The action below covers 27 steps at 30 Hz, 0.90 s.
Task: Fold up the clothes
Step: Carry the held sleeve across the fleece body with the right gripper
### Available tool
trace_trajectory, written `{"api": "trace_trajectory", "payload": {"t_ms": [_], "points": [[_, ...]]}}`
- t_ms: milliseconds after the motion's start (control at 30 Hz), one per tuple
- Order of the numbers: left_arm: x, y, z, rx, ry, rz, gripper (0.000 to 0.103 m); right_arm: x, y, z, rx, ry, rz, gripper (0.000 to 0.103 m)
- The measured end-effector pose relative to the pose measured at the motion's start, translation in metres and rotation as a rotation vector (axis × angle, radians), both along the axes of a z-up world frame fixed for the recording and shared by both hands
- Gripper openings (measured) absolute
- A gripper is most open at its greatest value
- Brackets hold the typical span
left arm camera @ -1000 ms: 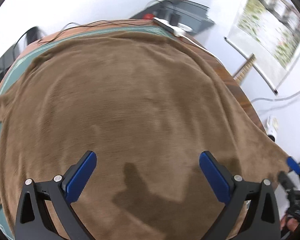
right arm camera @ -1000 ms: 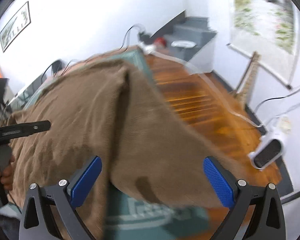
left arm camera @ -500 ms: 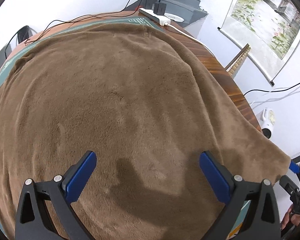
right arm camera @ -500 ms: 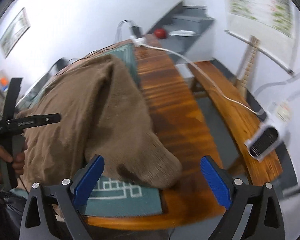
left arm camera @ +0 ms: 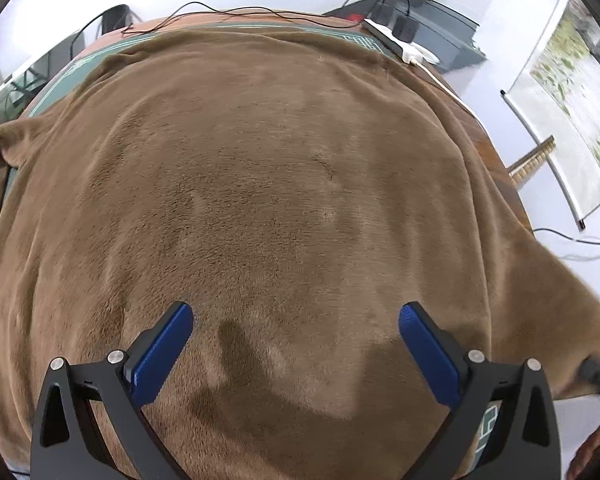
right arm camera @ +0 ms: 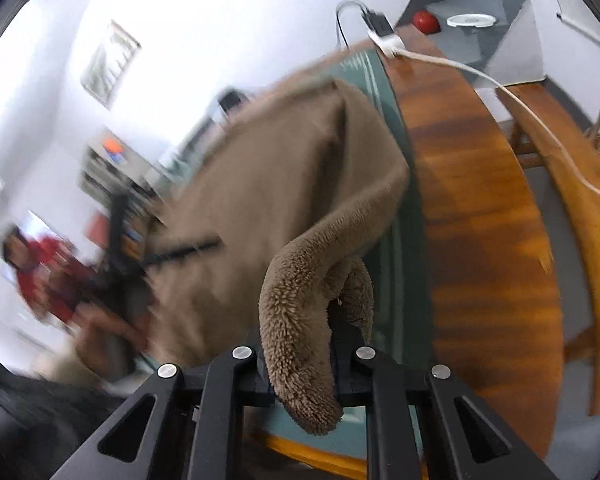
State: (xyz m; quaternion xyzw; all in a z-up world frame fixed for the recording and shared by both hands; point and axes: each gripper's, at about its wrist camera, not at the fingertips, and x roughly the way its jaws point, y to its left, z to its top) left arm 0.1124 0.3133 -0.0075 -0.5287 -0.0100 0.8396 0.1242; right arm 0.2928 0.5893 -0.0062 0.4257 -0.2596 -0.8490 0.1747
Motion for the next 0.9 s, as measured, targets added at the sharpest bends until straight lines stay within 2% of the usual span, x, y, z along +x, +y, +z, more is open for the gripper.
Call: {"api": "trace_trajectory", "payload": {"t_ms": [133, 200, 467, 567, 667, 733, 800, 900], "points": [[0.004, -0.003, 0.008, 0.001, 0.022, 0.016, 0.103, -0.017, 0.024, 0.031, -0.194, 0.093, -0.027, 0.018], [0.006, -0.011, 0.013, 0.008, 0.032, 0.034, 0.103, -0.029, 0.032, 0.049, -0.254, 0.15, -0.04, 0.018], [0.005, -0.058, 0.027, 0.043, 0.047, 0.12, 0.103, -0.056, 0.057, 0.12, -0.394, 0.392, -0.15, 0.018], [0.004, -0.082, 0.028, 0.055, 0.046, 0.153, 0.103, -0.061, 0.056, 0.149, -0.397, 0.467, -0.194, 0.018], [0.003, -0.106, 0.029, 0.068, 0.044, 0.186, 0.103, -0.068, 0.038, 0.181, -0.307, 0.528, -0.185, 0.018], [0.001, -0.123, 0.03, 0.072, 0.044, 0.197, 0.103, -0.082, 0.01, 0.194, -0.27, 0.54, -0.152, 0.018], [-0.001, -0.14, 0.032, 0.077, 0.049, 0.208, 0.103, -0.099, -0.024, 0.199, -0.229, 0.524, -0.125, 0.018], [-0.006, -0.167, 0.035, 0.093, 0.061, 0.226, 0.103, -0.131, -0.075, 0.192, -0.205, 0.463, -0.073, 0.018]]}}
